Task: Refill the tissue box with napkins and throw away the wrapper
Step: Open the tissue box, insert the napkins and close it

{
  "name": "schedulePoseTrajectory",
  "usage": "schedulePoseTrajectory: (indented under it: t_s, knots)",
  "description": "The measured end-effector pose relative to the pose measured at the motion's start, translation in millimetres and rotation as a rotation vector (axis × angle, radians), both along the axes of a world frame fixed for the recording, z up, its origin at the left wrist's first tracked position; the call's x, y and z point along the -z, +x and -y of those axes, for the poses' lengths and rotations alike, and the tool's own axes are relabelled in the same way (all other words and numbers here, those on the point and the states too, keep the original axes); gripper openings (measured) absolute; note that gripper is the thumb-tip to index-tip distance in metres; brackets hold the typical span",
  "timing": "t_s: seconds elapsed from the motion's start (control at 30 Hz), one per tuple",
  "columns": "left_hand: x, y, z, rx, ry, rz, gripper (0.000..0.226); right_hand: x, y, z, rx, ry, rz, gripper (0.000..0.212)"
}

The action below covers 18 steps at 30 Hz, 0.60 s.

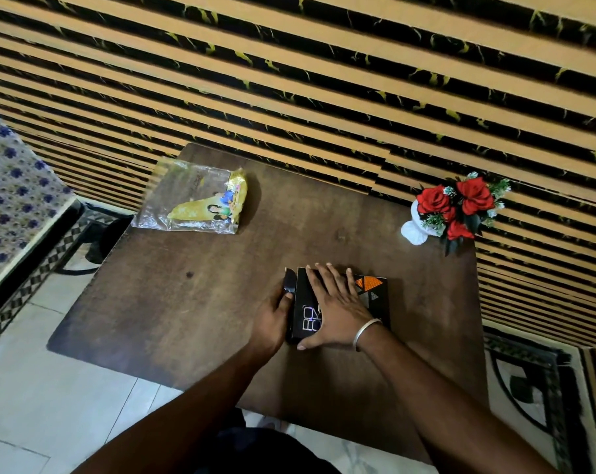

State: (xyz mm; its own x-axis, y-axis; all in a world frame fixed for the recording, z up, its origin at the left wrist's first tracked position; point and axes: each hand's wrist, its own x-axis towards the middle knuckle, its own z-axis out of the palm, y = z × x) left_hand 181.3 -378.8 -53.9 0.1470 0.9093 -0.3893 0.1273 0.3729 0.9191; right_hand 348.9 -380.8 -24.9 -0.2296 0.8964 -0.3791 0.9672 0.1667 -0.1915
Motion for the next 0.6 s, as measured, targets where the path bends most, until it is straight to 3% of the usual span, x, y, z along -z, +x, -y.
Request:
schedulePoseTrajectory:
  t_s: [0.1,0.23,0.4,0.6]
  knots:
    - [0,10,4,-0.019,-0.034,0.013,0.04,1,-4,-2,0.013,0.006,0.002,0.147]
    - [2,22,11,0.053,-0.087,0.071,0.064,-1,-4,1,0.003,0.025,-0.006,0.141]
    - [-1,32,14,0.099,0.034,-0.1,0.055,2,-4,2,0.016,0.043,-0.013,0.139]
    - [4,31,12,0.102,0.022,-0.077,0.058,5,-1,2,0.004,0.056,-0.037,0.138]
